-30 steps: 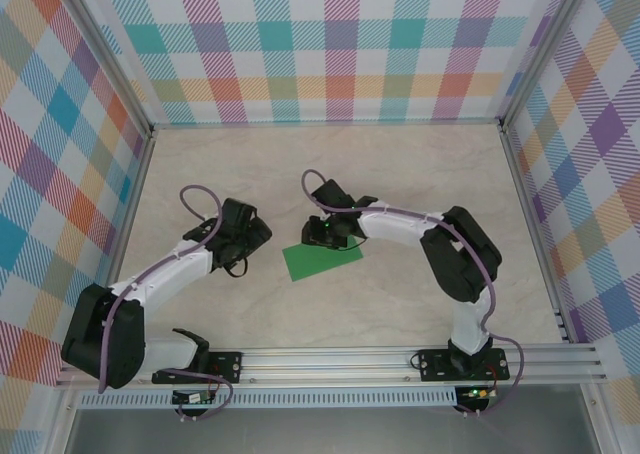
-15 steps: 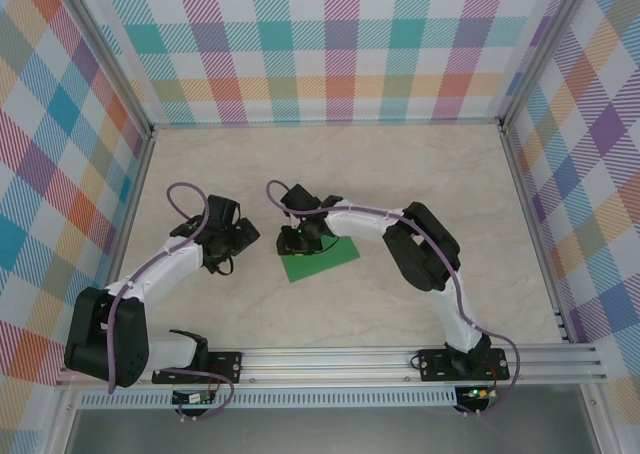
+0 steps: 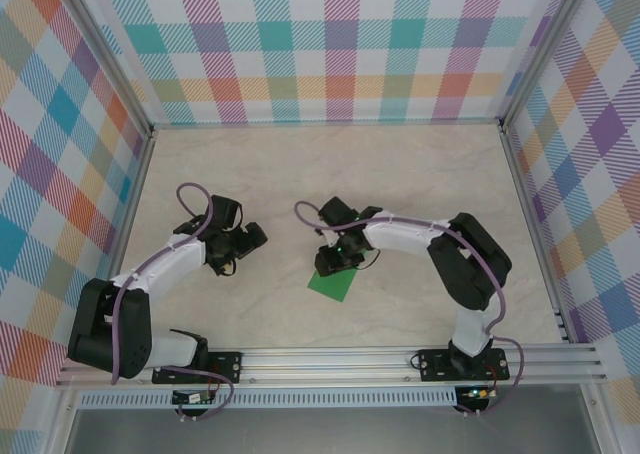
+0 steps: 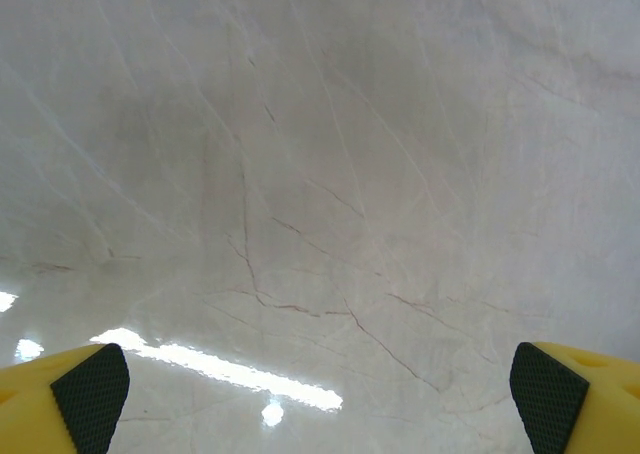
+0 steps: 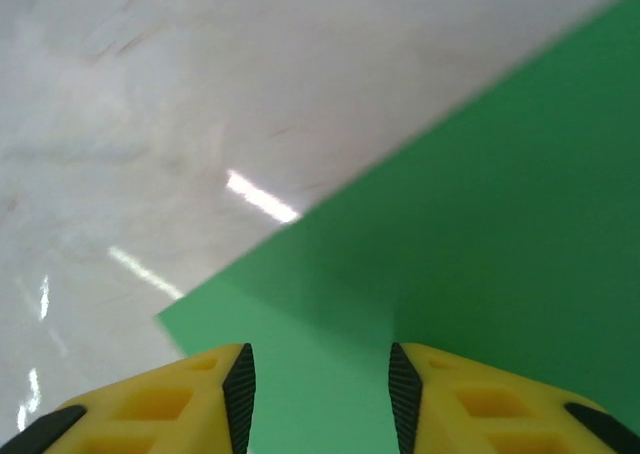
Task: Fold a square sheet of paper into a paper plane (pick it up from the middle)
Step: Rotate the square sheet of paper at the center of the table.
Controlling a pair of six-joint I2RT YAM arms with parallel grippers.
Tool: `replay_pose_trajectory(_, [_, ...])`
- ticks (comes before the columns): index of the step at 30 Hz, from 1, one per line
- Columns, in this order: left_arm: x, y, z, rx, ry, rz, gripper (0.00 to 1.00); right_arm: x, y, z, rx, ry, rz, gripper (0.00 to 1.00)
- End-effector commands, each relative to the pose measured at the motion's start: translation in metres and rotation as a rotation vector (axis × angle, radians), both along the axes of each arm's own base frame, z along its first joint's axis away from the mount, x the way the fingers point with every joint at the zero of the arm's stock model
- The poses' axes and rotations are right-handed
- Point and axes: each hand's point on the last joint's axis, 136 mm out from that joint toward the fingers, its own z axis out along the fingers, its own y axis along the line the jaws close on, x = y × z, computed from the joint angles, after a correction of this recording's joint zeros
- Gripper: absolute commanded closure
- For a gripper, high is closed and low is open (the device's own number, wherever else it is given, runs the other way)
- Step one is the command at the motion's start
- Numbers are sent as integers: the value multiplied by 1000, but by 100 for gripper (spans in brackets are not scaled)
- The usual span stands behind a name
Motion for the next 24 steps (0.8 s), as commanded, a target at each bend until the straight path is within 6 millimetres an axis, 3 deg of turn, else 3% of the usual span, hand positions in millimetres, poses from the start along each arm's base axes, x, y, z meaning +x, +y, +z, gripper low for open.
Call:
replay_pose_trajectory(1, [4,-14,7,-58,-12,-56,0,29,-33,7,-53,-49,-254,55])
replay_pose_trajectory(5, [0,-26,6,-89,-7,-90,0,45,-52,-4,-95,-19,-389,54])
replay_pose_trajectory(10, [-6,-43,6,-129,-1,-136,0,55,-51,-18,-108,24,-438,54])
replay_pose_trajectory(18, [-18,-79,5,-271,4,-188,2,79,-28,-30,-78,36,-423,54])
replay_pose_trajectory(21, [-22,-94,6,-328,-6,-206,8,89,-15,-28,-42,33,-404,56])
replay_pose_trajectory(24, [-28,-108,8,-369,-6,-223,16,96,-10,-13,-13,3,-399,58])
